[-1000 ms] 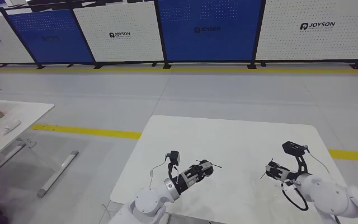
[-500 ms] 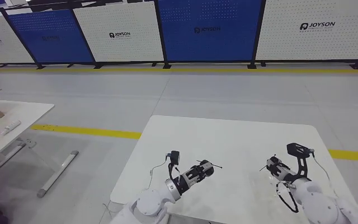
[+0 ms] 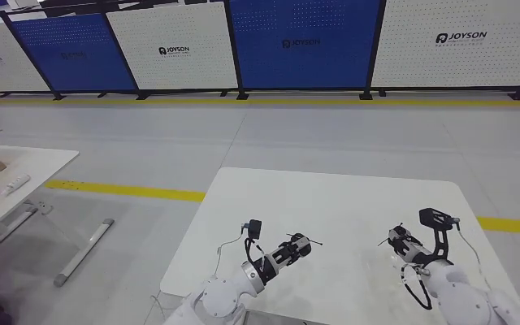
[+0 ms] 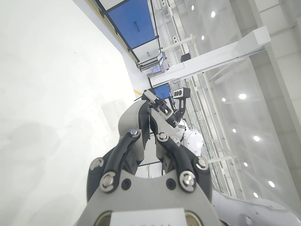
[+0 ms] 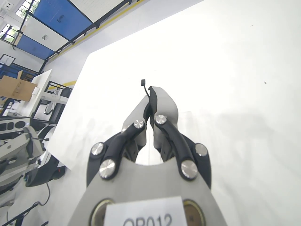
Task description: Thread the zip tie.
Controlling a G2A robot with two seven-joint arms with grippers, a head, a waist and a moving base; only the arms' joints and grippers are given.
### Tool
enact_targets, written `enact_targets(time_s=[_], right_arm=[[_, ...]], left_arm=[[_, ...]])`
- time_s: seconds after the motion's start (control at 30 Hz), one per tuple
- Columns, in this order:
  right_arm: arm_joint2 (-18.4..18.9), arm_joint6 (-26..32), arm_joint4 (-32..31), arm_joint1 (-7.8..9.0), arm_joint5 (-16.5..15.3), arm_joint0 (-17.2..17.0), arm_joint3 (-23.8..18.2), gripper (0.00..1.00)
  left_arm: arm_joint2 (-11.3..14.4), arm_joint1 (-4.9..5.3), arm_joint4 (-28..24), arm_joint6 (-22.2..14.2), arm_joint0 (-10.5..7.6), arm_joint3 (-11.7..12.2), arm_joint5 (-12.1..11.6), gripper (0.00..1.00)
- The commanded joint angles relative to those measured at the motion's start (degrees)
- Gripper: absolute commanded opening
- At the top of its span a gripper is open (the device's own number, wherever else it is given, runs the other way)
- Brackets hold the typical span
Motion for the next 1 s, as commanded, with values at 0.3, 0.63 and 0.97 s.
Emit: enact_targets(time_s=[0.3, 0.63, 0.97], right_arm=[[0.69, -8.91, 0.5, -0.47, -5.23, -2.58, 0.96, 0.0], [3.03, -23.61, 4.71, -1.35, -18.83, -10.62, 3.81, 0.0], [4.31, -26.41, 5.18, -1.52, -22.26, -13.05, 4.31, 0.0]], left_arm=[[2.08, -0.29, 6.08, 4.13, -0.97, -0.94, 1.25, 0.0], [7.78, -1.09, 15.62, 8.12, -3.33, 1.65, 2.93, 0.0], [10.33, -1.82, 14.55, 9.81, -4.62, 5.17, 2.9, 0.0]])
